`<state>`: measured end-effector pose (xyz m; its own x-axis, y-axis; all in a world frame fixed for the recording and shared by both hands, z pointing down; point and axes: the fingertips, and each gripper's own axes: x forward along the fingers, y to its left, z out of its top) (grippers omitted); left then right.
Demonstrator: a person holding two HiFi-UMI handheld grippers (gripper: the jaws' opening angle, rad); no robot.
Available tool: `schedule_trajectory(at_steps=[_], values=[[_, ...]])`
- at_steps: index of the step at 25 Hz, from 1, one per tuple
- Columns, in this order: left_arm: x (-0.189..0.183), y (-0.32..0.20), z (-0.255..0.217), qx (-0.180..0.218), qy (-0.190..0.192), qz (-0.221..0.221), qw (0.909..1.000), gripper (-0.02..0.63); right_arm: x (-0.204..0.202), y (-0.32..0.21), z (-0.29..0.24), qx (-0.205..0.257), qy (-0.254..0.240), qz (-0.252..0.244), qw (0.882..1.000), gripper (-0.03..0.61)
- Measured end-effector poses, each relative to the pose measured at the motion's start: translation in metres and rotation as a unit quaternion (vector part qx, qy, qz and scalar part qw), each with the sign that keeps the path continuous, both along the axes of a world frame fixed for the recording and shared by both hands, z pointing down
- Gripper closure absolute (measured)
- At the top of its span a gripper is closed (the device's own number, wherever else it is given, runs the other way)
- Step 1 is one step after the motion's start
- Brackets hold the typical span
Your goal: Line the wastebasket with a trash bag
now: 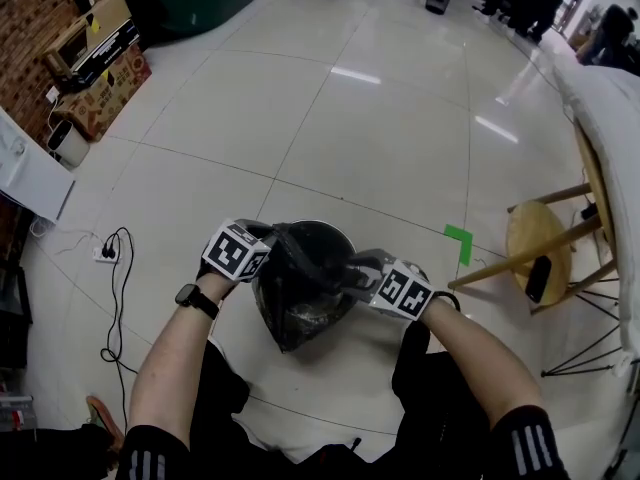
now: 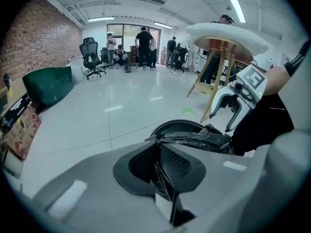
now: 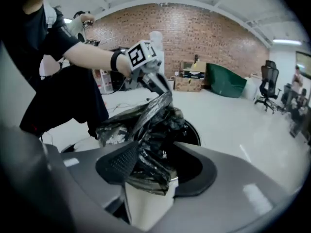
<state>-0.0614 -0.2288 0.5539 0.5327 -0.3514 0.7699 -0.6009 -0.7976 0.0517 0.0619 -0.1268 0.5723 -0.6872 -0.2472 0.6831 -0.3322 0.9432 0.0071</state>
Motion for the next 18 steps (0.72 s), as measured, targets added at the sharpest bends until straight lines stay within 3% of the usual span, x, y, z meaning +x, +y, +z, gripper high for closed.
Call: schedule_trajectory(at_steps=[5,6,8,9,10,14,18], values=[[-0.001,-0.001,0.0,0.001,-0.002,0.004,1.0,0.595,0.0,0.022,0.04,0.007,0.089,-0.073,0.993,0.332],[-0.001,-0.001,0.0,0.0,-0.002,0.005,1.0,0.595,0.002,0.022,0.044,0.015,0.1,-0.074,0.992,0.36],[-0.003,-0.001,0.001,-0.001,-0.003,0.006,1.0,0.595,0.004,0.015,0.046,0.037,0.113,-0.064,0.991,0.482],[-0.004,-0.001,0.001,-0.001,-0.004,0.007,1.0,0.595,0.005,0.01,0.045,0.045,0.112,-0.054,0.991,0.562],[-0.004,-0.002,0.002,-0.001,-0.005,0.008,1.0,0.595,0.005,0.005,0.042,0.048,0.104,-0.04,0.993,0.573],[-0.007,-0.005,0.001,0.0,0.006,0.012,0.9999,0.594,0.017,-0.027,0.018,0.028,0.039,0.041,0.998,0.574],[-0.011,-0.012,-0.004,-0.026,0.072,-0.005,0.9971,0.586,0.037,-0.07,0.004,0.005,-0.008,0.139,0.99,0.574]])
